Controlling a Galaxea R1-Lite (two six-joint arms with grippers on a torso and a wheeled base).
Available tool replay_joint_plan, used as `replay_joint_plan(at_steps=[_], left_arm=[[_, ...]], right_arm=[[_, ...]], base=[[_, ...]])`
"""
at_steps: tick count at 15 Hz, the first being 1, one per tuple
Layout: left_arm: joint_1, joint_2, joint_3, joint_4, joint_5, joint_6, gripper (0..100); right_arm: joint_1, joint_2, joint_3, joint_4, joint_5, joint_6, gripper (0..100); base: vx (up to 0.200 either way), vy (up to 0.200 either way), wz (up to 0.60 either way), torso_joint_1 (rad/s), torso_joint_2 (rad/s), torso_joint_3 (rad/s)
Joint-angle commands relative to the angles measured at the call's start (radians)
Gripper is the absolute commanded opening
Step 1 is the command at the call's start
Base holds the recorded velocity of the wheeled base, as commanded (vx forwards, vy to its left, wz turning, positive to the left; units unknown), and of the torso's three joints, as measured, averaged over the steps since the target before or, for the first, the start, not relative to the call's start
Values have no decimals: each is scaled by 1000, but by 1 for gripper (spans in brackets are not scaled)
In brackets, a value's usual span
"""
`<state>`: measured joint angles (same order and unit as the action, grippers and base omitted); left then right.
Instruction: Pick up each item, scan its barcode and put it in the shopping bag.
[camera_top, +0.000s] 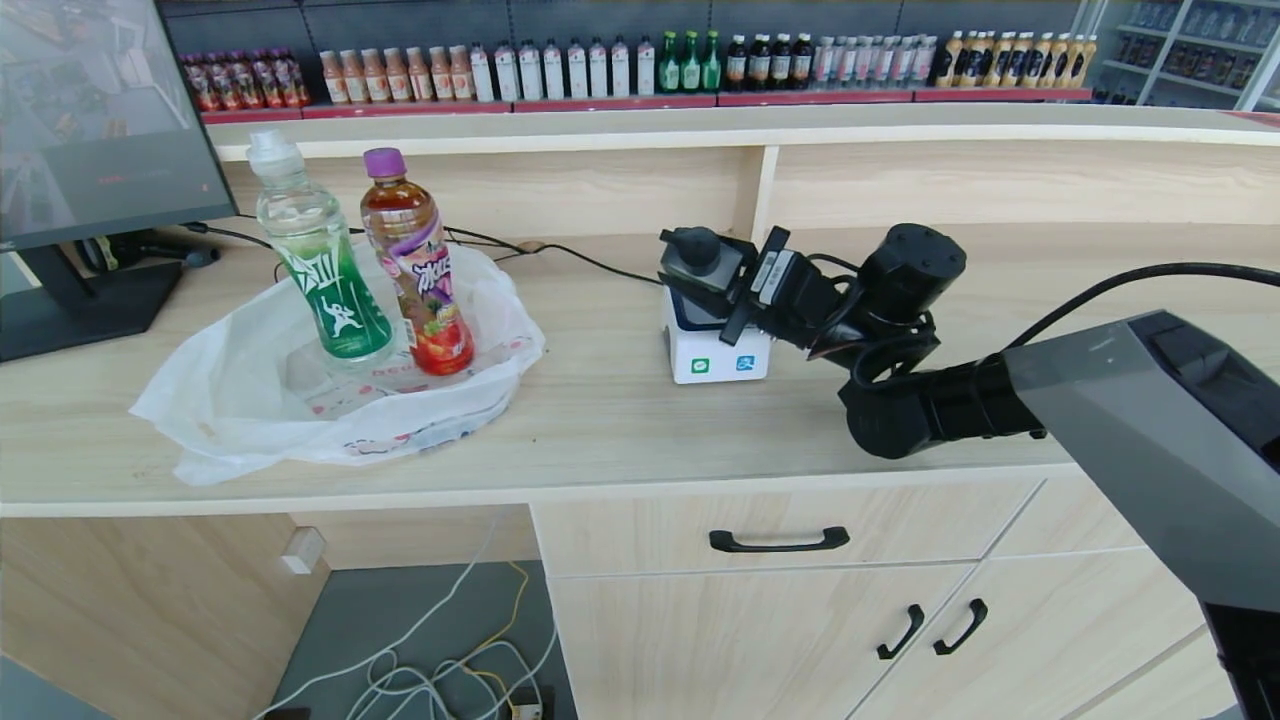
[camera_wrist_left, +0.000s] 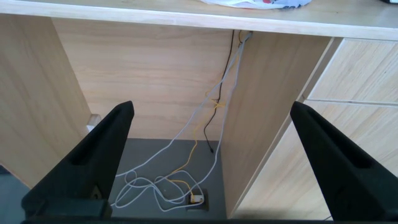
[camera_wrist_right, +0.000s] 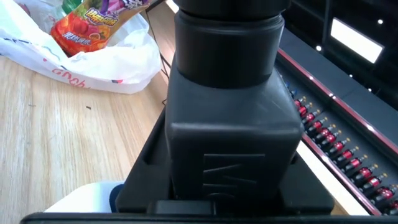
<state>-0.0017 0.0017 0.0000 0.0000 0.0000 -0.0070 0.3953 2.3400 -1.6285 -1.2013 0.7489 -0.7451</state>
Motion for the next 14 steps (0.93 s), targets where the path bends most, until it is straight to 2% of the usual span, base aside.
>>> replay_joint_plan(at_steps=[1, 7, 12, 14], left_arm=[[0, 0, 0, 0, 0, -1, 100], [0, 0, 0, 0, 0, -1, 100], [0, 0, 0, 0, 0, -1, 100], [0, 0, 0, 0, 0, -1, 100]], right_arm=[[0, -2, -1, 0, -2, 1, 0], [11, -33, -1, 0, -8, 7, 0], [25, -148, 26, 0, -43, 61, 0], [71, -217, 122, -72, -132, 132, 0]], base=[[0, 0, 0, 0, 0, 0], [0, 0, 0, 0, 0, 0], [0, 0, 0, 0, 0, 0], [0, 0, 0, 0, 0, 0]])
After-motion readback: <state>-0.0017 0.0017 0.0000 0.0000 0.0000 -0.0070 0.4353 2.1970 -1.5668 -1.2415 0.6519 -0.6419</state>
